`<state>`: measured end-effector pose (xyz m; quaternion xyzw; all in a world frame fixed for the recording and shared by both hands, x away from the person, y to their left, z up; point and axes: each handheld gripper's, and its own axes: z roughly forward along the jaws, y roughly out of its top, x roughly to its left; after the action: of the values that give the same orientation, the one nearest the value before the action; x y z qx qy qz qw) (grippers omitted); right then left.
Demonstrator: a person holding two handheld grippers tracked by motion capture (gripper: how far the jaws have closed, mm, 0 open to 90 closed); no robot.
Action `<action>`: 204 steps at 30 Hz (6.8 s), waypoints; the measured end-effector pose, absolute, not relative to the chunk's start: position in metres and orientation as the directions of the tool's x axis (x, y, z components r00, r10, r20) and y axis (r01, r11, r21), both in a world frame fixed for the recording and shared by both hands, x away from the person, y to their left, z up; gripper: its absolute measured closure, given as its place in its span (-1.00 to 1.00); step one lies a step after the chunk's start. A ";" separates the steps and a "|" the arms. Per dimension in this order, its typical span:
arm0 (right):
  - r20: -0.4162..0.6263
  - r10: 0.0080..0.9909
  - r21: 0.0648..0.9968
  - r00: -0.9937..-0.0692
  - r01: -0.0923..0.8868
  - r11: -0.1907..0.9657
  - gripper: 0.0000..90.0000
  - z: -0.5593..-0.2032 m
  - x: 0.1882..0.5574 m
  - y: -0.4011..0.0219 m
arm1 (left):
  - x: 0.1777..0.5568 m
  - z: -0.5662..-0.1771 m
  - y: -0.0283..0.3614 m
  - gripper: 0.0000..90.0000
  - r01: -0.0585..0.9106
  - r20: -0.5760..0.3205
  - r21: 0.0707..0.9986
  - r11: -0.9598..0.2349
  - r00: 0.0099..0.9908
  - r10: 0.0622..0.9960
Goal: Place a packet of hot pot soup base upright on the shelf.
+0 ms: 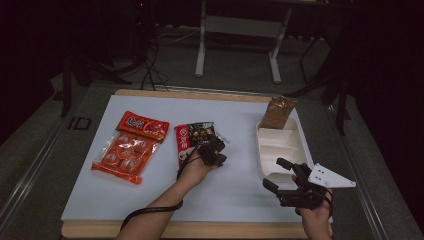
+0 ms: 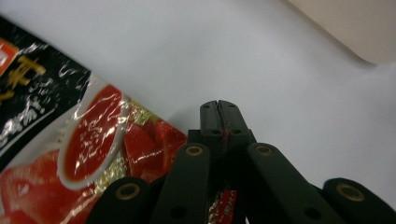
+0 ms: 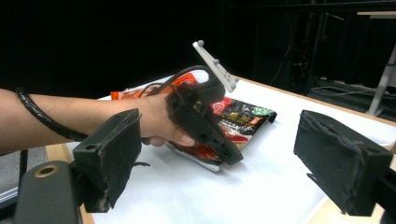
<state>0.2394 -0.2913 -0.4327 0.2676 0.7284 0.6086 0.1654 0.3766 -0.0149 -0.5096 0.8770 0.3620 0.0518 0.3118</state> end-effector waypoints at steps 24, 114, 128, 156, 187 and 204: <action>0.081 0.586 0.973 -0.806 0.193 0.130 -0.67 -0.434 0.240 -0.286 | 0.359 -0.503 0.030 1.00 0.617 -0.169 0.636 -0.463 0.697 0.697; 0.092 0.561 0.961 -0.823 0.221 0.165 -0.67 -0.442 0.245 -0.281 | 0.427 -0.482 0.090 0.97 0.688 -0.200 0.697 -0.201 0.456 0.867; 0.071 0.569 0.966 -0.819 0.200 0.167 -0.66 -0.439 0.245 -0.281 | 0.399 -0.455 0.089 0.97 0.593 -0.196 0.780 -0.200 0.534 0.822; 0.079 0.629 0.967 -0.774 0.212 0.139 -0.78 -0.409 0.254 -0.270 | 0.342 -0.424 0.098 0.97 0.454 -0.269 0.886 -0.094 0.668 0.694; 0.156 0.595 0.959 -0.788 0.265 0.100 0.39 -0.396 0.286 -0.245 | 0.317 -0.410 0.081 0.96 0.411 -0.410 0.906 0.099 0.799 0.441; 0.120 0.567 0.961 -0.815 0.238 0.139 0.72 -0.369 0.279 -0.243 | 0.316 -0.412 0.085 0.83 0.386 -0.379 0.920 0.070 0.832 0.406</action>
<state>0.2786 -0.2427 -0.3686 0.2712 0.7421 0.5973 0.1378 0.3155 0.0845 -0.4125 0.6819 0.2901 0.0074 0.6714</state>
